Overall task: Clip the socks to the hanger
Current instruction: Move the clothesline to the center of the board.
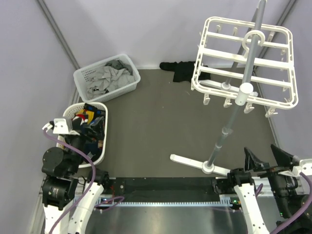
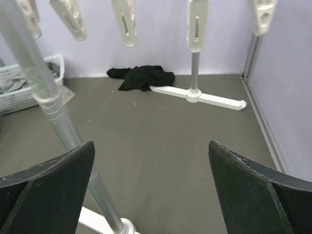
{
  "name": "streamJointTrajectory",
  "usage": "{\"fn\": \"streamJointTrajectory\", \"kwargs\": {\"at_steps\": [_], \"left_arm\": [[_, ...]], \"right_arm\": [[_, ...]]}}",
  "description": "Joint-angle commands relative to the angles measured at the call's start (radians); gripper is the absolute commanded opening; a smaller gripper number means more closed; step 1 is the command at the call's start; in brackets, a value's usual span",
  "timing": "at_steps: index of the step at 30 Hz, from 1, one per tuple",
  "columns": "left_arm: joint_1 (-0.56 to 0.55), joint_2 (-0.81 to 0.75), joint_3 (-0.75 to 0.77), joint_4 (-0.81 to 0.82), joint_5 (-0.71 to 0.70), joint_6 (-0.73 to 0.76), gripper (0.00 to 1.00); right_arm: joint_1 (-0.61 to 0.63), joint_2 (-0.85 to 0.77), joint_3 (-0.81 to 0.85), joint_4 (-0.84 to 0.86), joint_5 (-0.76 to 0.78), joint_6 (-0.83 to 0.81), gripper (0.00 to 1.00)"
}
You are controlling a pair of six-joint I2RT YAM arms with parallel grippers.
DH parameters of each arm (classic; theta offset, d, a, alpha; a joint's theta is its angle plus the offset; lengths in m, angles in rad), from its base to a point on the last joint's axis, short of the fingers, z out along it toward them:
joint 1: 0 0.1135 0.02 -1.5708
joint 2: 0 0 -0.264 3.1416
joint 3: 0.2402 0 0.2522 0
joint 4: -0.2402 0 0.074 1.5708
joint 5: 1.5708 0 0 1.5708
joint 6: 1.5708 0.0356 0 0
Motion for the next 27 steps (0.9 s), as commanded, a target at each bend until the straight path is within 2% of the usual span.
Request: {"fn": "streamJointTrajectory", "kwargs": {"at_steps": [1, 7, 12, 16, 21, 27], "left_arm": [[0.005, 0.029, -0.021, 0.088, 0.049, -0.024, 0.99], [0.005, 0.053, -0.044, 0.097, 0.086, -0.047, 0.99], [0.005, 0.066, -0.053, 0.095, 0.121, -0.061, 0.99], [0.005, 0.079, -0.062, 0.108, 0.135, -0.076, 0.99], [0.005, 0.101, -0.070, 0.128, 0.144, -0.093, 0.99], [0.005, 0.115, -0.059, 0.132, 0.144, -0.099, 0.98]], "right_arm": [[-0.007, 0.036, 0.025, 0.024, -0.191, -0.050, 0.99], [-0.007, 0.176, 0.048, -0.014, -0.550, -0.122, 0.99], [-0.008, 0.265, 0.043, 0.017, -0.721, -0.122, 0.99], [-0.007, 0.326, -0.003, 0.131, -0.818, -0.053, 0.99], [-0.008, 0.426, -0.067, 0.400, -0.965, 0.092, 0.99], [-0.003, 0.500, -0.116, 0.663, -0.946, 0.188, 0.99]]}}
